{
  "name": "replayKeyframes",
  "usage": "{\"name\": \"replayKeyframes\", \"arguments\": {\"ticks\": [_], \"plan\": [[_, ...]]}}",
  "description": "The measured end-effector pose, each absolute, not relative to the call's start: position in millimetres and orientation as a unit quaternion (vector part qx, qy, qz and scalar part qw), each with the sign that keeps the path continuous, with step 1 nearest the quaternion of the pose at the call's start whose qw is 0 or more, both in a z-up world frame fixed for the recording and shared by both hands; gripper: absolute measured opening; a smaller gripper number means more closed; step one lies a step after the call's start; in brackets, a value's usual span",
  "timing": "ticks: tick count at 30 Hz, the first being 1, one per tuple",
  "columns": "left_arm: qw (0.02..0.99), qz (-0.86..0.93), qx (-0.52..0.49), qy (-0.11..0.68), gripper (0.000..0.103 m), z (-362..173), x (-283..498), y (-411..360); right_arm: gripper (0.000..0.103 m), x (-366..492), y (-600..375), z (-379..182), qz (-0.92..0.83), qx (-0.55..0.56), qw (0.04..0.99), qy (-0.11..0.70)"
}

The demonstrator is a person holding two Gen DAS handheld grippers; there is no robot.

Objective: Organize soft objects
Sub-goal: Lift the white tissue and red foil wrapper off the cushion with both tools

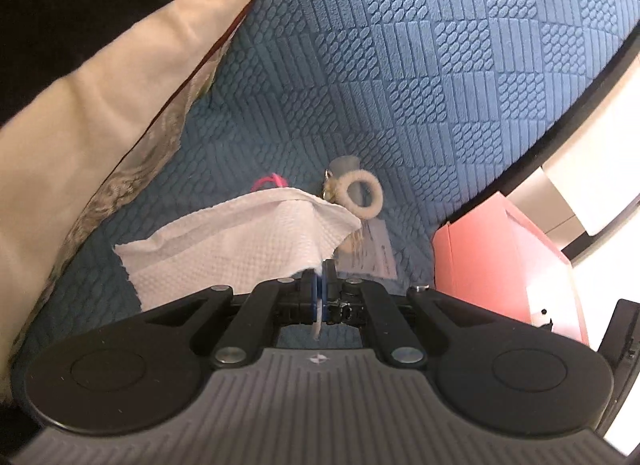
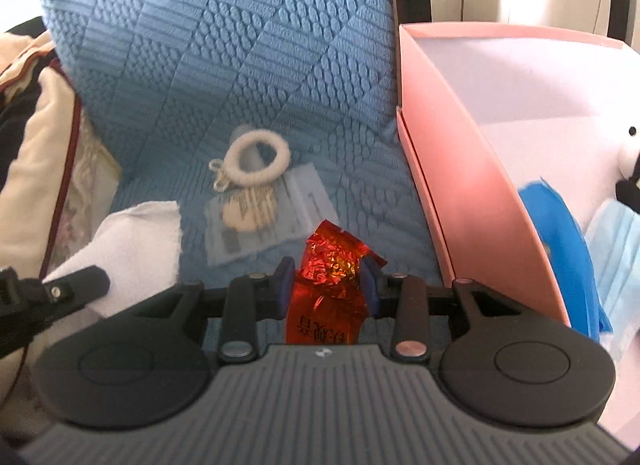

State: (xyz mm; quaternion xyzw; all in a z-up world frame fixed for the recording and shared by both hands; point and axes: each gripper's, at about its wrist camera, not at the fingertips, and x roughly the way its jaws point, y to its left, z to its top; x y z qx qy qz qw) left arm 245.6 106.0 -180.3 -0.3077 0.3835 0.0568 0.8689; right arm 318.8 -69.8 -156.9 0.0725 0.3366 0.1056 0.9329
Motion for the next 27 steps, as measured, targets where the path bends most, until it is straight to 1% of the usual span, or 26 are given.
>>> {"name": "replayKeyframes", "arguments": {"ticks": [13,14,15,27], "plan": [[0.879,0.036,-0.262,0.396,0.003,-170,208,83,0.038,274,-82,-148,0.142,0.01,0.94,0.311],[0.88,0.034,-0.26,0.396,0.003,-170,206,82,0.036,270,-83,-147,0.143,0.007,0.94,0.309],[0.881,0.032,-0.256,0.396,0.003,-169,203,80,0.022,268,-84,-147,0.145,0.003,0.94,0.307],[0.878,0.039,-0.241,0.411,0.003,-175,188,73,0.022,262,-95,-160,0.16,0.003,0.931,0.328]]}}
